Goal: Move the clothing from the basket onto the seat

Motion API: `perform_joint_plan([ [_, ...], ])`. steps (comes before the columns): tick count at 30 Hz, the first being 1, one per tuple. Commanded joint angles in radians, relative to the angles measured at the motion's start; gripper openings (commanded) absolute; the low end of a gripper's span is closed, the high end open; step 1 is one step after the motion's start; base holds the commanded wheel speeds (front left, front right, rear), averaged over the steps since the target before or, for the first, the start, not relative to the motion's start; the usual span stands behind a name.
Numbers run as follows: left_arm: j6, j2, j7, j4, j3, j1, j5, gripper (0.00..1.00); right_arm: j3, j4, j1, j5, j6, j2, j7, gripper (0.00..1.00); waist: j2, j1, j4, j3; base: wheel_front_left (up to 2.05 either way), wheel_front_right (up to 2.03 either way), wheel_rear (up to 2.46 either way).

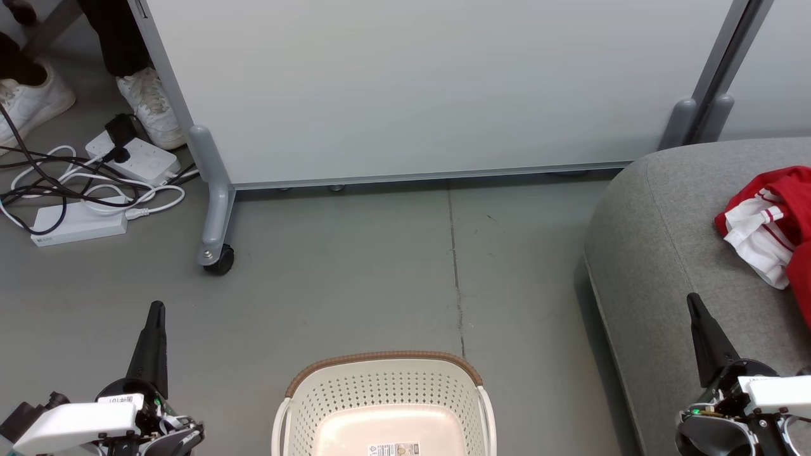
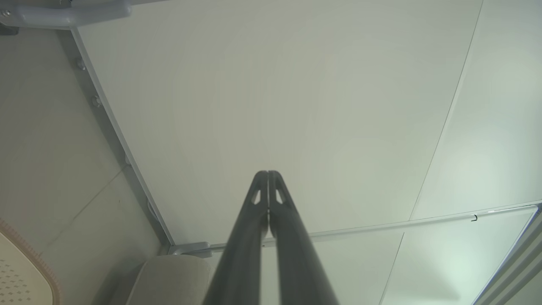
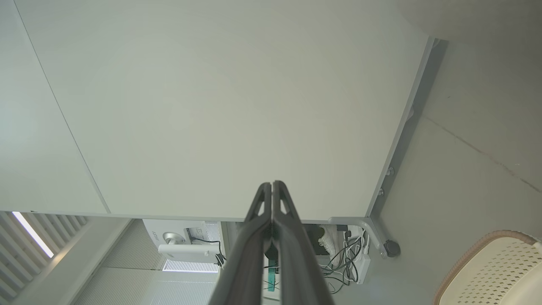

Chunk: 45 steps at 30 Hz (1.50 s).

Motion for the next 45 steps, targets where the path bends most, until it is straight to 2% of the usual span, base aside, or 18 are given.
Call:
perform_joint_plan([
  [1, -0.005, 0.002, 0.002, -0.004, 0.005, -0.016, -0.005, 0.0, -0.004, -0.005, -0.011, 0.004, 0.002, -0.008, 0.006, 0.0, 0.0, 0.0, 0.0, 0.0, 0.0, 0.0, 0.0],
  [45, -0.004, -0.002, 0.005, -0.004, 0.009, -0.016, 0.002, 0.0, -0.004, -0.005, -0.008, 0.003, 0.002, -0.008, 0.006, 0.0, 0.0, 0.0, 0.0, 0.0, 0.0, 0.0, 0.0],
])
